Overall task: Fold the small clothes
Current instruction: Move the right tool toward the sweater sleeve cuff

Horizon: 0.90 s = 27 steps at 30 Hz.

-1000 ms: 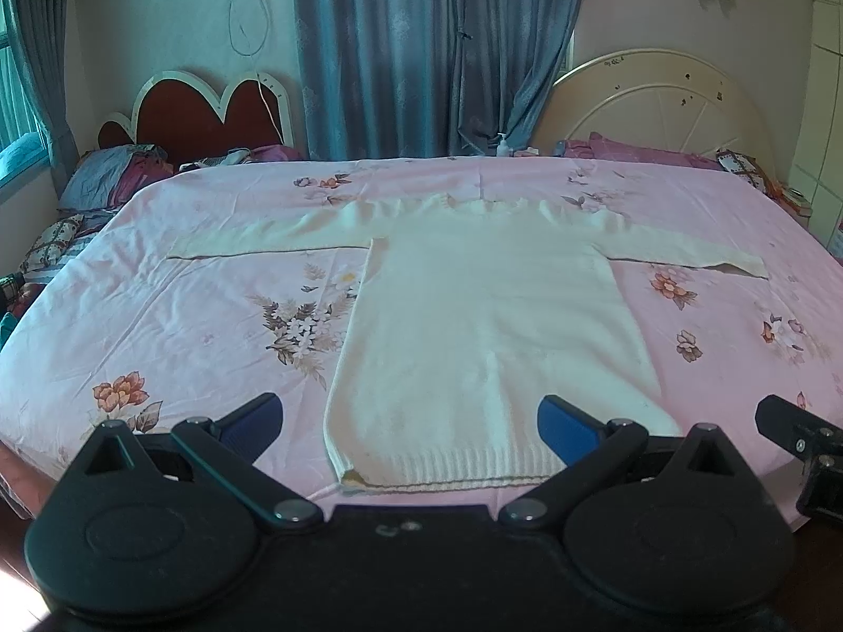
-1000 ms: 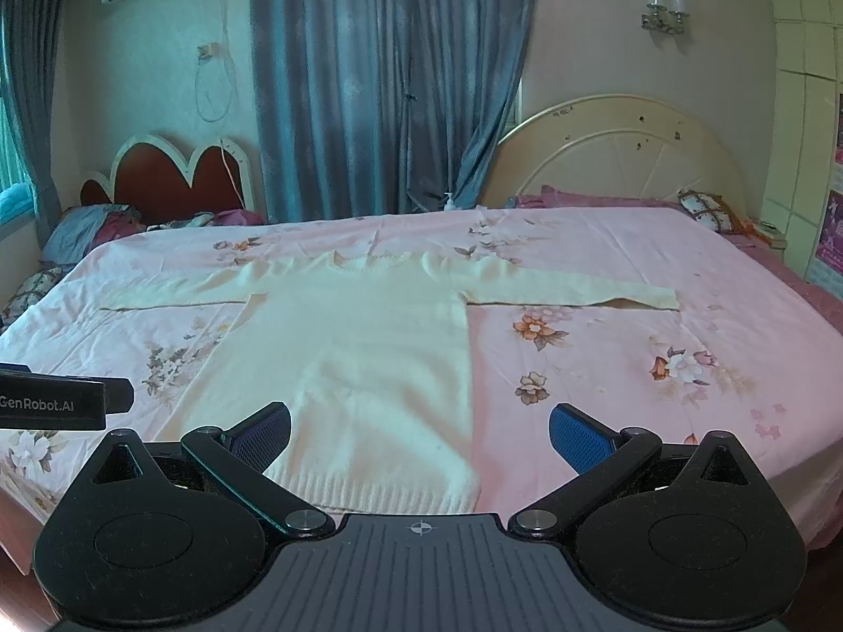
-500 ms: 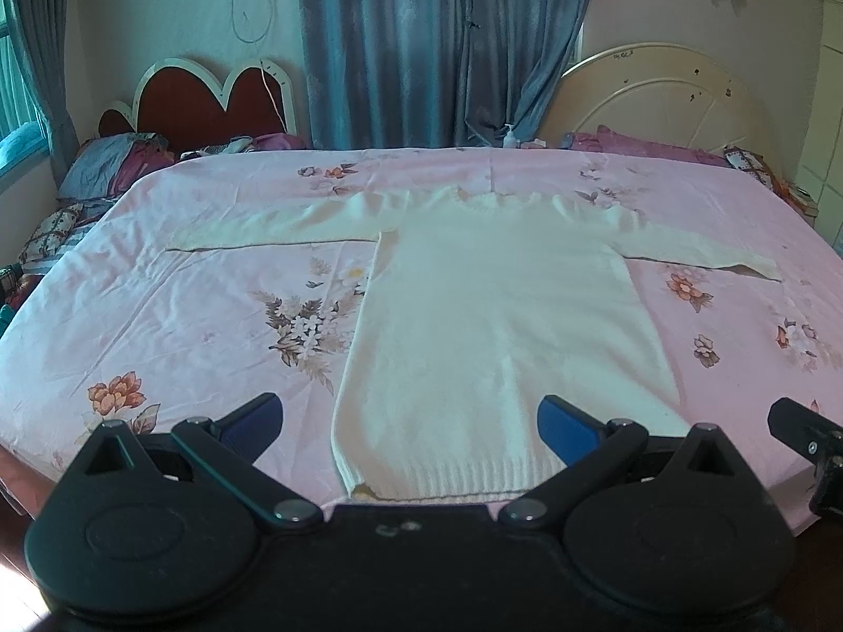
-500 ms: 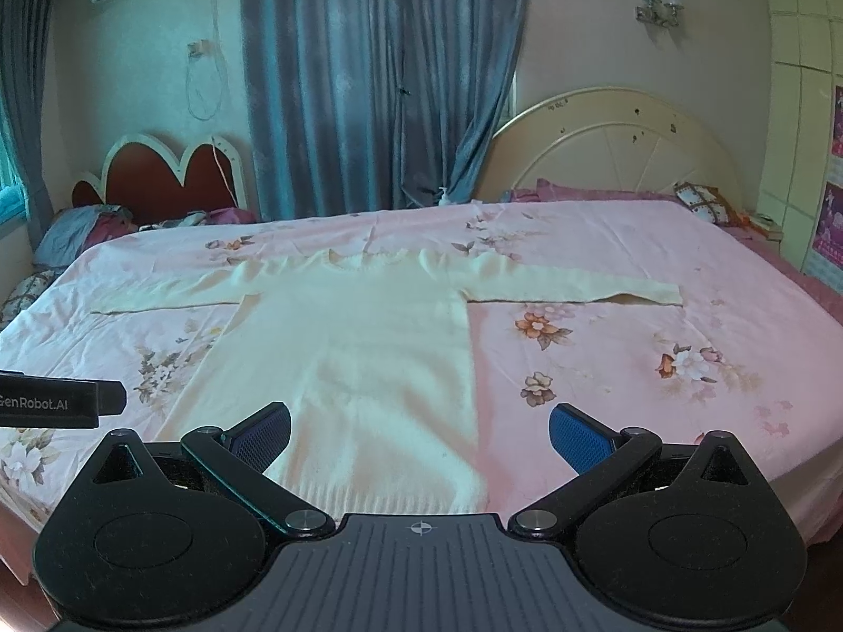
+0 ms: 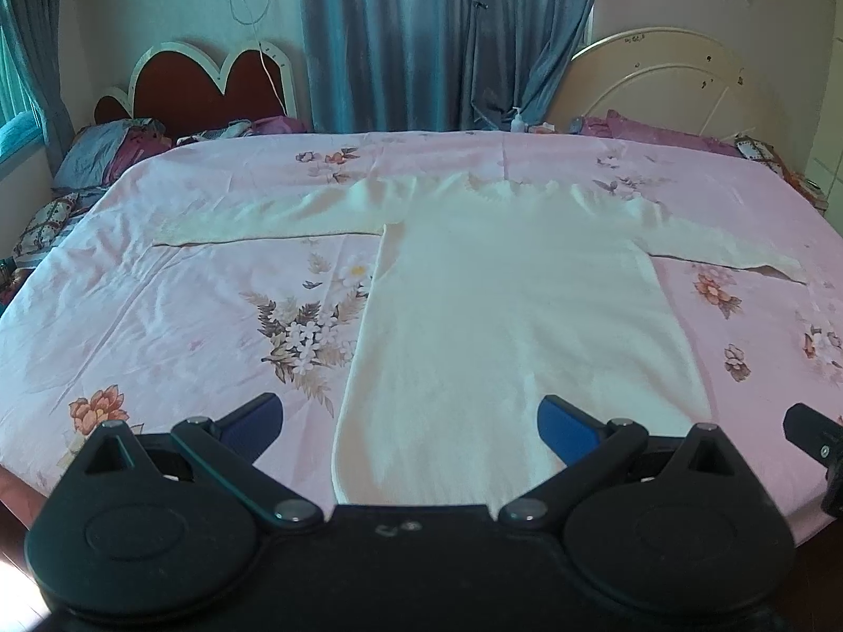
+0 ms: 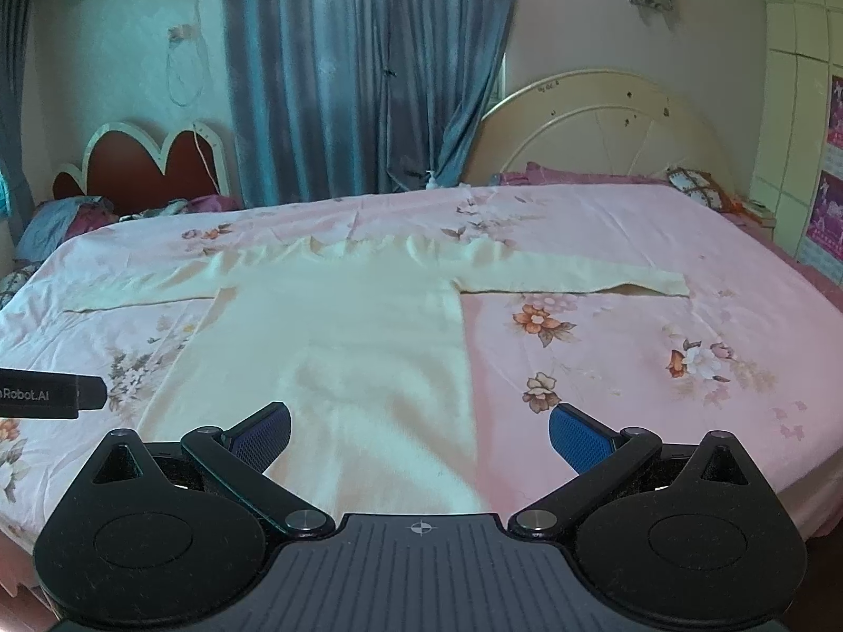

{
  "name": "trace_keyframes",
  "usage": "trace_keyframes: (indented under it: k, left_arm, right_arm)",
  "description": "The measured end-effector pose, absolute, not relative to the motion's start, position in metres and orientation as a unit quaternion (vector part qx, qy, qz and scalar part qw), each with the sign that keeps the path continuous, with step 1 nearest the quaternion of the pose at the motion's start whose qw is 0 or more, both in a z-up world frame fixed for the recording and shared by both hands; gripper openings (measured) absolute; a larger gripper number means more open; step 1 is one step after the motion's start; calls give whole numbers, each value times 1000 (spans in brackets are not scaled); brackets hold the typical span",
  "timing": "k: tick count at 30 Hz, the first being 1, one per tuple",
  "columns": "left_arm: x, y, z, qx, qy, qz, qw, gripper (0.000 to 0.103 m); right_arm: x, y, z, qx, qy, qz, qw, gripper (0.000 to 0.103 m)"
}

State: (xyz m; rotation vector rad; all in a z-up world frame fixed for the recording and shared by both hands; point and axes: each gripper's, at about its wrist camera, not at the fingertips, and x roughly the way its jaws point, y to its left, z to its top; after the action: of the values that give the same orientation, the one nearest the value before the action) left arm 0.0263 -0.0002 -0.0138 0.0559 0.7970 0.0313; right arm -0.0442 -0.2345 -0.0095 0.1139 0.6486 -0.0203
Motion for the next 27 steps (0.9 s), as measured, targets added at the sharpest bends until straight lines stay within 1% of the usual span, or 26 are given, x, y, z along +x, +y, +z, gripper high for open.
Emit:
trace_keyframes:
  k: [27]
  left_arm:
    - [162, 9, -37, 38, 394, -47, 917, 102]
  right_arm:
    - [74, -259, -15, 91, 296, -85, 947, 103]
